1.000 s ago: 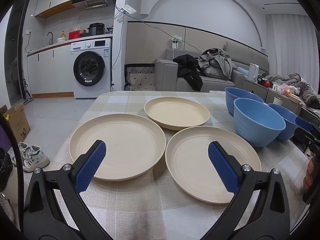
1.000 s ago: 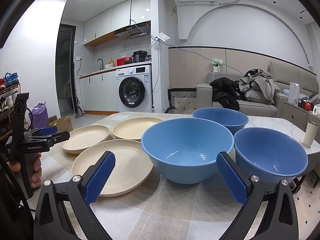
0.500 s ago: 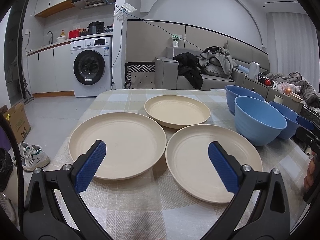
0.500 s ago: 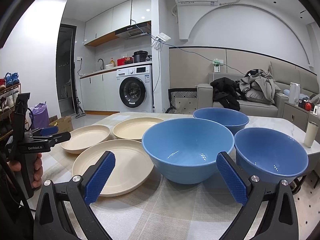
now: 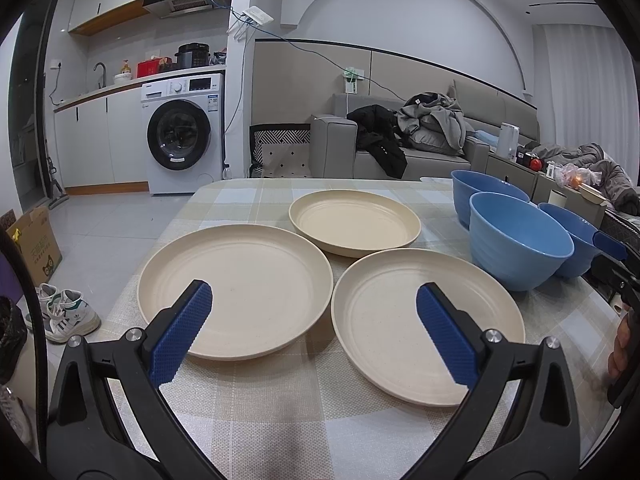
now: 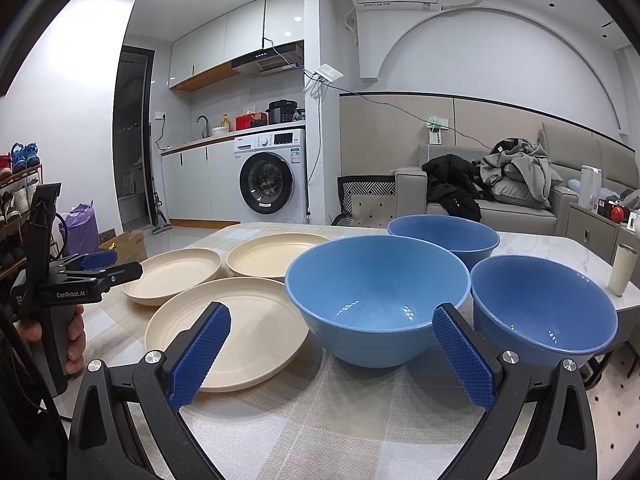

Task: Organize plates and bowls

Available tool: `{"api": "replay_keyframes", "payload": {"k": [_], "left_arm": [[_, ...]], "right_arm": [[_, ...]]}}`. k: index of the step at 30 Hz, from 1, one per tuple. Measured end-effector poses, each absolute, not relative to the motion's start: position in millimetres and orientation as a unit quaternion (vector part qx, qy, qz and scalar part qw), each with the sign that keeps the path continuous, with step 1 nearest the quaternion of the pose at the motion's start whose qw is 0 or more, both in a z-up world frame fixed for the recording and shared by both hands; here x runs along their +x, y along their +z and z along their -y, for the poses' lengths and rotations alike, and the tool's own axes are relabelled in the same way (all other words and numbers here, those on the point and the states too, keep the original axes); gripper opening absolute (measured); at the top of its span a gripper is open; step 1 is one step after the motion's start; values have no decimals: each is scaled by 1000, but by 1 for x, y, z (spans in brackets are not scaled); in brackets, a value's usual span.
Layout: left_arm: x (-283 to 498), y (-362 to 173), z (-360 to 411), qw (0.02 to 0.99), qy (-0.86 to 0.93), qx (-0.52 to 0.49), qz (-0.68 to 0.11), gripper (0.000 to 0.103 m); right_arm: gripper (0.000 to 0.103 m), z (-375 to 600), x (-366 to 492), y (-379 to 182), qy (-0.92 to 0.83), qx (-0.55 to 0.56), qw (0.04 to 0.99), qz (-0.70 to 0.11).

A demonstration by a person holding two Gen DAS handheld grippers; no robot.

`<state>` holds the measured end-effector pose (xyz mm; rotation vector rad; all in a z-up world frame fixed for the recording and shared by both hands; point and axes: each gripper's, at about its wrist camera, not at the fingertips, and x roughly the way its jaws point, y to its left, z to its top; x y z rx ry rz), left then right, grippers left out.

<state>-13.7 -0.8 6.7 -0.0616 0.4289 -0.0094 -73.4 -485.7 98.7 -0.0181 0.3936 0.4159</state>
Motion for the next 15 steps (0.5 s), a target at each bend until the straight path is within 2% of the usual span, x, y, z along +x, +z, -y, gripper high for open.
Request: {"api": "replay_keyframes", "payload": {"k": [15], "left_arm": [[-13,5,0,977,-4,-29,-213,102]], "right_arm": [[103,488,-75,98,197,-7,960,-197]]}}
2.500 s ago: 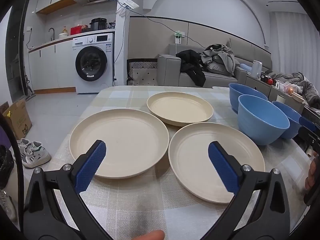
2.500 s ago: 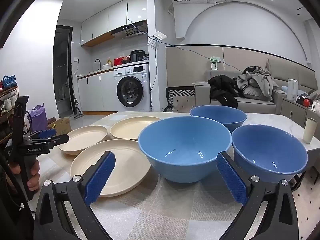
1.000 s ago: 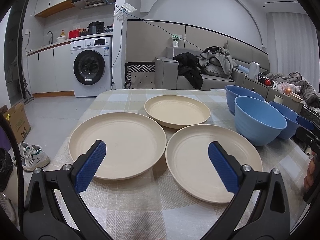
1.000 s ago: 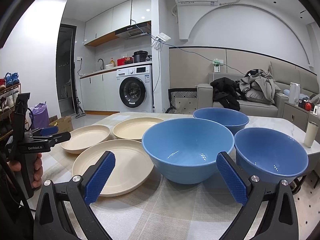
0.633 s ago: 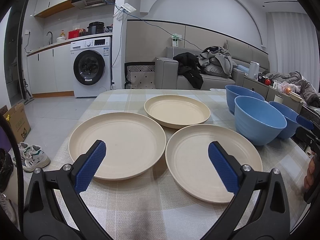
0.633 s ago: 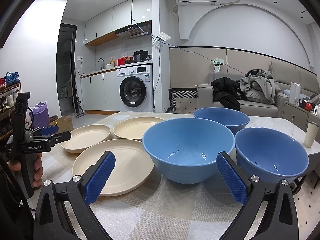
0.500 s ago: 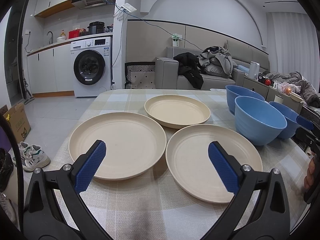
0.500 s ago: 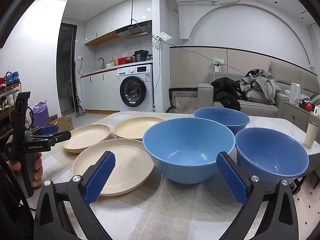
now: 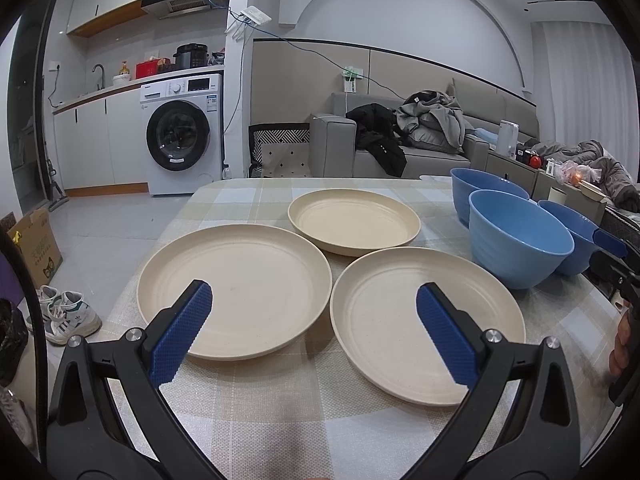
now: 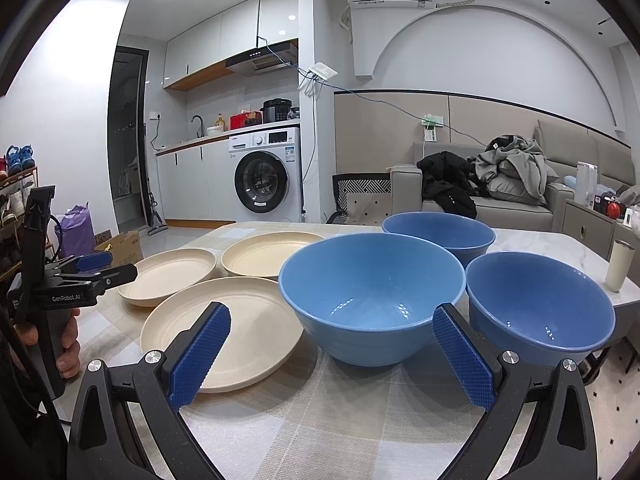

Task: Organize plates and bowls

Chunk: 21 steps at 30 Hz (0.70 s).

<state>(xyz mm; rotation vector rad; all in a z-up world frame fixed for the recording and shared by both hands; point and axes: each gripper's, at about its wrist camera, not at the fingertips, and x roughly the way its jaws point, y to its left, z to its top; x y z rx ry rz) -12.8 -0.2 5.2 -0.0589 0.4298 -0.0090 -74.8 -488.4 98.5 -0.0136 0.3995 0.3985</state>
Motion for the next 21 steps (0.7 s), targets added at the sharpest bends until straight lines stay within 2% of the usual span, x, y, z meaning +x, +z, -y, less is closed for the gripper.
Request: {"api": "replay_keyframes", "payload": {"k": [21], "left_arm": [[-10,3,1,976,0,-31,-214,102]], "right_arm": [[103,488,-78,102,188,-15,962,-199]]}}
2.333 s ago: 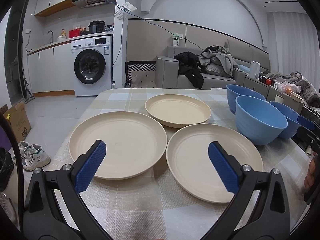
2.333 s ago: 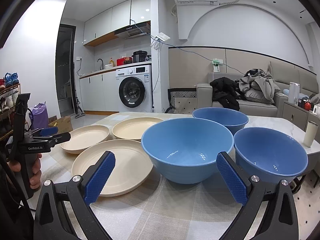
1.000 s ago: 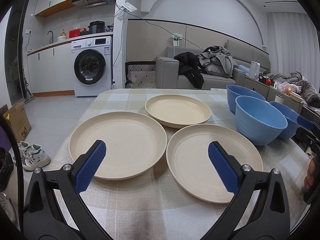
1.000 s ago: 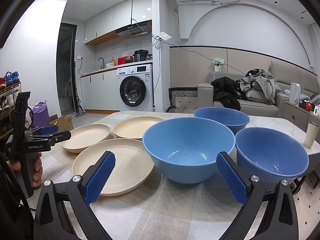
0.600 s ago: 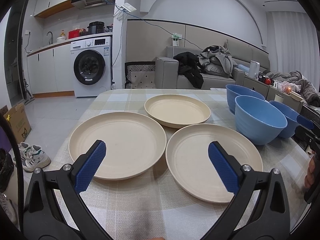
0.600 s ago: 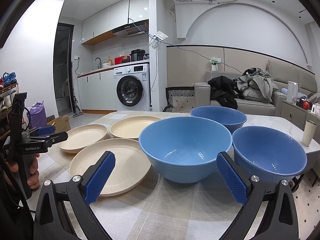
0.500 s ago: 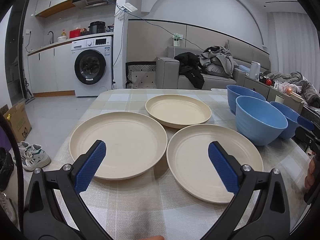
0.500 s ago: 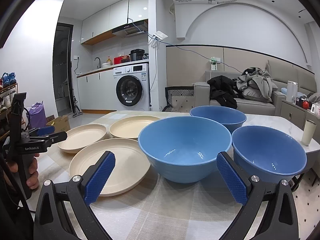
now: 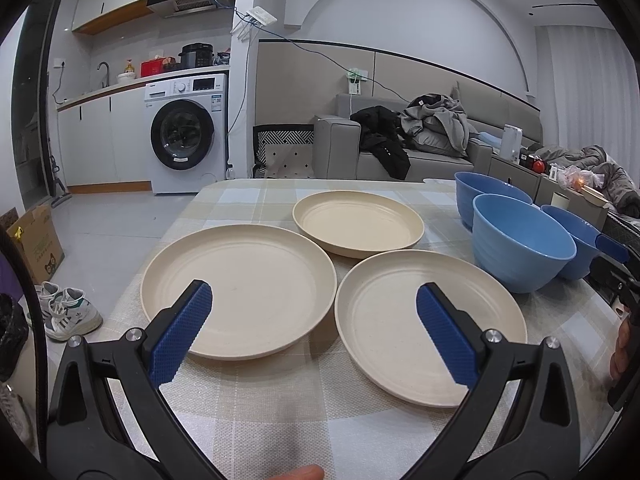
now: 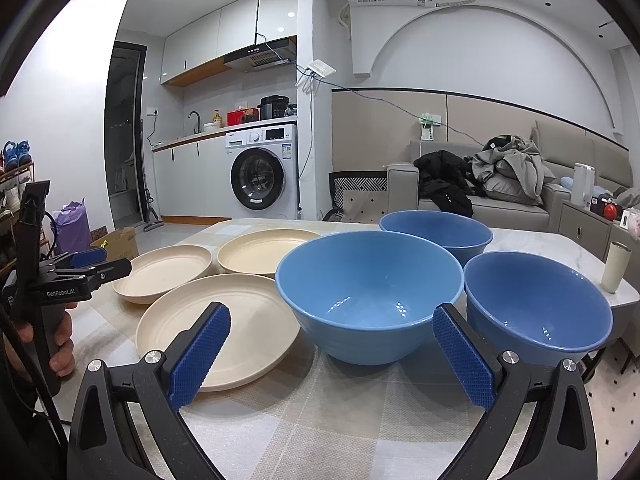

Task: Organize plates and bowls

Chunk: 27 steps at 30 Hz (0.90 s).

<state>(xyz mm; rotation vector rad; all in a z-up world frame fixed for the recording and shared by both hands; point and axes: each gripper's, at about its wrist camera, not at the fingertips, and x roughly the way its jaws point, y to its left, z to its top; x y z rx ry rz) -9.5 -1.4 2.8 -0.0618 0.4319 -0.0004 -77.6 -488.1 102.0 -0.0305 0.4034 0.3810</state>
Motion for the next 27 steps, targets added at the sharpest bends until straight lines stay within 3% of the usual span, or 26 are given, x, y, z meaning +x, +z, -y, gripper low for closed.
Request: {"api": "replay_keyframes", "payload": {"k": [17,27], "left_arm": [[-14,7,-6,975,11,-41,-217,102],[-28,39,-40,977,34,-70,-200,102]], "right_arm": [[103,465,-81,119,214,-17,956,-200],[103,434,-68,131,232,-11,944,-233]]}}
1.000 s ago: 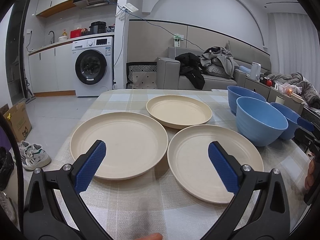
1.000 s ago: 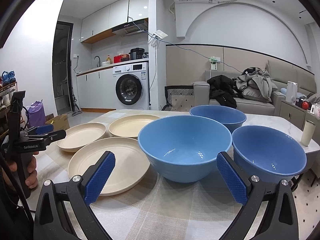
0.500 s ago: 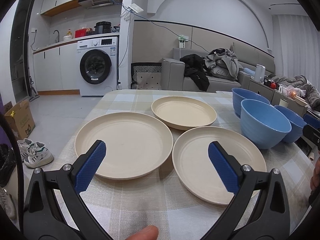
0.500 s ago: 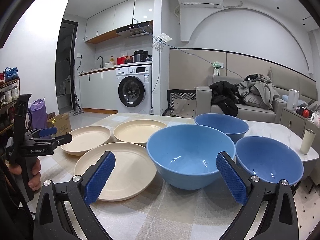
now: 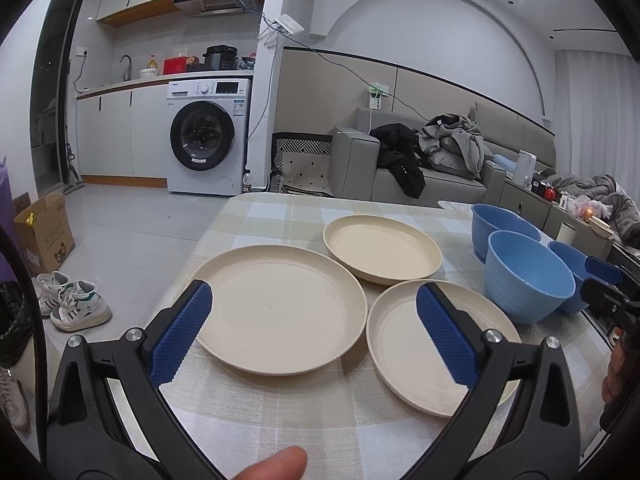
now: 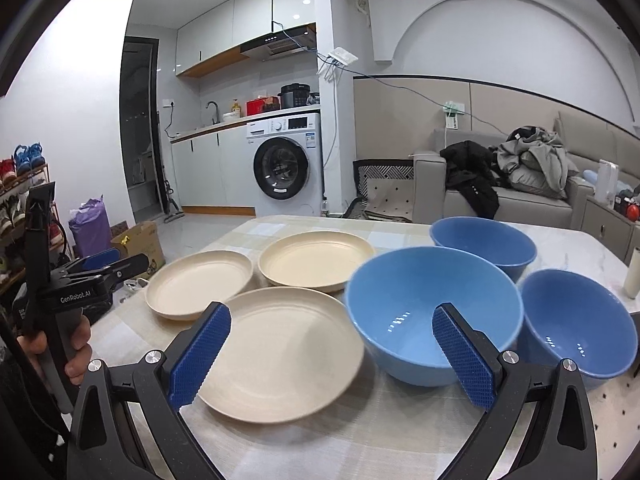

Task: Organize plates and bowls
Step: 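Move both tools toward the rims of the cream plates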

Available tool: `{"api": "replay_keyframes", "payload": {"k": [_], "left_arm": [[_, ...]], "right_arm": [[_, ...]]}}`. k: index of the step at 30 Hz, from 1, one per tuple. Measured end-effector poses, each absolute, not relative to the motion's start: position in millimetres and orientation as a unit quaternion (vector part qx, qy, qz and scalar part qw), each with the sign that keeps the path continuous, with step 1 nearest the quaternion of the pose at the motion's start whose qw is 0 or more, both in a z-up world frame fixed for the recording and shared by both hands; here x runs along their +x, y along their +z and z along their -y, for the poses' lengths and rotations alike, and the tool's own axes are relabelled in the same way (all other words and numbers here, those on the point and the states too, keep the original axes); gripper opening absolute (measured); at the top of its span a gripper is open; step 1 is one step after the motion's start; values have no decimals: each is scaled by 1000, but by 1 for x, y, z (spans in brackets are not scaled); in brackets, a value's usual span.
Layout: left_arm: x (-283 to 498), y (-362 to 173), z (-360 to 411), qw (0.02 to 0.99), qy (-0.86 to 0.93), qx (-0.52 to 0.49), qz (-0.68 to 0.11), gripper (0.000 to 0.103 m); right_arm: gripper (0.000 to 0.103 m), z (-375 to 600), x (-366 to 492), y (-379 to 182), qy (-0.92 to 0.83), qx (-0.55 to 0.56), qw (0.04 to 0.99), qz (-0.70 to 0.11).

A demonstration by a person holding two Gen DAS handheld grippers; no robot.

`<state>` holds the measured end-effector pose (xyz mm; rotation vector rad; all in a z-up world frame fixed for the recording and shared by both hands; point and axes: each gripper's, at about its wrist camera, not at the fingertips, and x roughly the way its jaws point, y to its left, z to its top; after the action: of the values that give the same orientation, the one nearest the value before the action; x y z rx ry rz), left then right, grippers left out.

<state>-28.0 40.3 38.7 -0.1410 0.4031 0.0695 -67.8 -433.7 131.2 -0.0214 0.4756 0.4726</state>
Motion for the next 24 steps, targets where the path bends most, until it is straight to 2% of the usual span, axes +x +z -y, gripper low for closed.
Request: {"api": "replay_keyframes", "payload": {"k": [14,24], "left_arm": [[-36,72,-88,961,52,-103,-253,102],[-21,79,-117,950,77,-105,-283,102]], "right_arm": [[103,364,-43,159,282,-30,922,-264],[103,332,-17,172,320,6,907,-275]]}}
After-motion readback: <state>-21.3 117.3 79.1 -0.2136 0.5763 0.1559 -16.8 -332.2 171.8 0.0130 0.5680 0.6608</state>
